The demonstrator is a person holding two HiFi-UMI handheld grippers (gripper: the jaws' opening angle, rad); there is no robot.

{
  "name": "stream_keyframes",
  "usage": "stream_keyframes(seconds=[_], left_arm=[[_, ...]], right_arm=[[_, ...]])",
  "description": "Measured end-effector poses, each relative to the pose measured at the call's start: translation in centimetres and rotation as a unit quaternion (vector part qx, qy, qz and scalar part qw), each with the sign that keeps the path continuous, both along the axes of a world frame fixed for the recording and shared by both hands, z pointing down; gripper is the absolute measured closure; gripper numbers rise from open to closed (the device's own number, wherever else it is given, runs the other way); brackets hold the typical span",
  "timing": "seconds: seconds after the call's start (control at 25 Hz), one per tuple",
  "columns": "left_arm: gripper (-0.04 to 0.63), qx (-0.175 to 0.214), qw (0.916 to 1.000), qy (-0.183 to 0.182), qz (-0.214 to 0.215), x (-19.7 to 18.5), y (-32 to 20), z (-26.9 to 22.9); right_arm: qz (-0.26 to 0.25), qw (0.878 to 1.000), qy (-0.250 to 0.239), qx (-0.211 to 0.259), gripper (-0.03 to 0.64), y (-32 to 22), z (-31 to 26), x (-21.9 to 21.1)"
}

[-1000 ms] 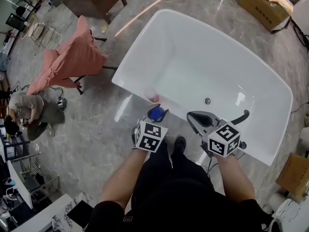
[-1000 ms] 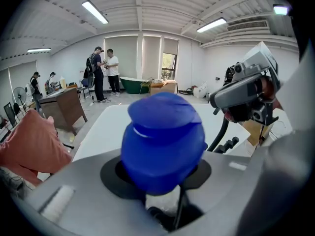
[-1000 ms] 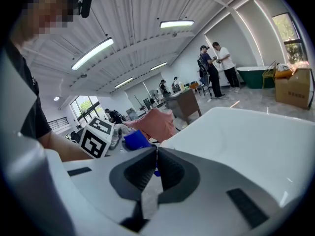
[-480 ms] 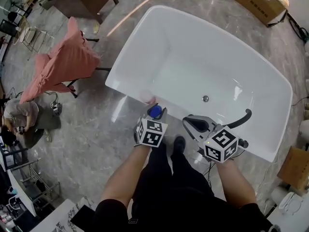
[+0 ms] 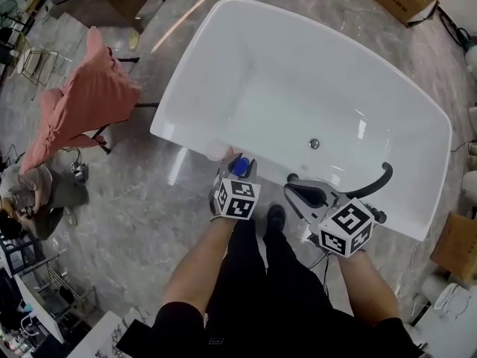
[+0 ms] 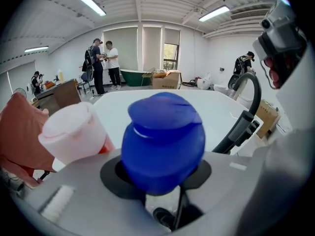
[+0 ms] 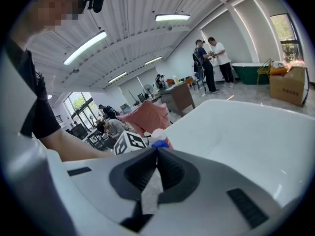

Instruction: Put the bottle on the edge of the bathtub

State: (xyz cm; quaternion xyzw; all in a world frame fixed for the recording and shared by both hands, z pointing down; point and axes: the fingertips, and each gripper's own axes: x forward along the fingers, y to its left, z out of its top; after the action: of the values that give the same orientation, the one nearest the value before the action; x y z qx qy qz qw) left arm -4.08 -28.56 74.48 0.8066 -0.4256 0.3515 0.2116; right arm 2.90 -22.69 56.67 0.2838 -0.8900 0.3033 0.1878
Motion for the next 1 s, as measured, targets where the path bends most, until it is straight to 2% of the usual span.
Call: stream_keyframes(seconds=[0.16, 0.32, 0.44, 0.64, 1.0], left_arm=[[0.440, 0.000, 0.9999, -0.014, 0.005, 0.4, -0.4, 2.3], [0.440, 0.024, 0.9977, -0.048, 0.040, 1.0, -0.7, 3.2], [0.440, 0.032, 0.9964, -0.057, 0.054, 1.5, -1.0, 3.6], [0.439, 0.032, 0.9963, -0.057, 0.057, 1.8, -1.3, 4.3], [0.436, 0.026, 0.9982, -0.048, 0.025, 1.7, -1.8, 4.4]], right_arm=[[-0.005, 1.000, 0.009, -0.002, 0.604, 0.0, 0.9, 0.2], [-0.004, 1.000, 0.013, -0.010, 0.604, 0.0, 1.4, 0.5], [-0.002, 1.000, 0.015, -0.014, 0.604, 0.1, 1.7, 0.8], [0.002, 1.000, 0.015, -0.016, 0.604, 0.1, 2.0, 1.0], [0.005, 1.000, 0.013, -0.019, 0.604, -0.1, 2.1, 1.4]])
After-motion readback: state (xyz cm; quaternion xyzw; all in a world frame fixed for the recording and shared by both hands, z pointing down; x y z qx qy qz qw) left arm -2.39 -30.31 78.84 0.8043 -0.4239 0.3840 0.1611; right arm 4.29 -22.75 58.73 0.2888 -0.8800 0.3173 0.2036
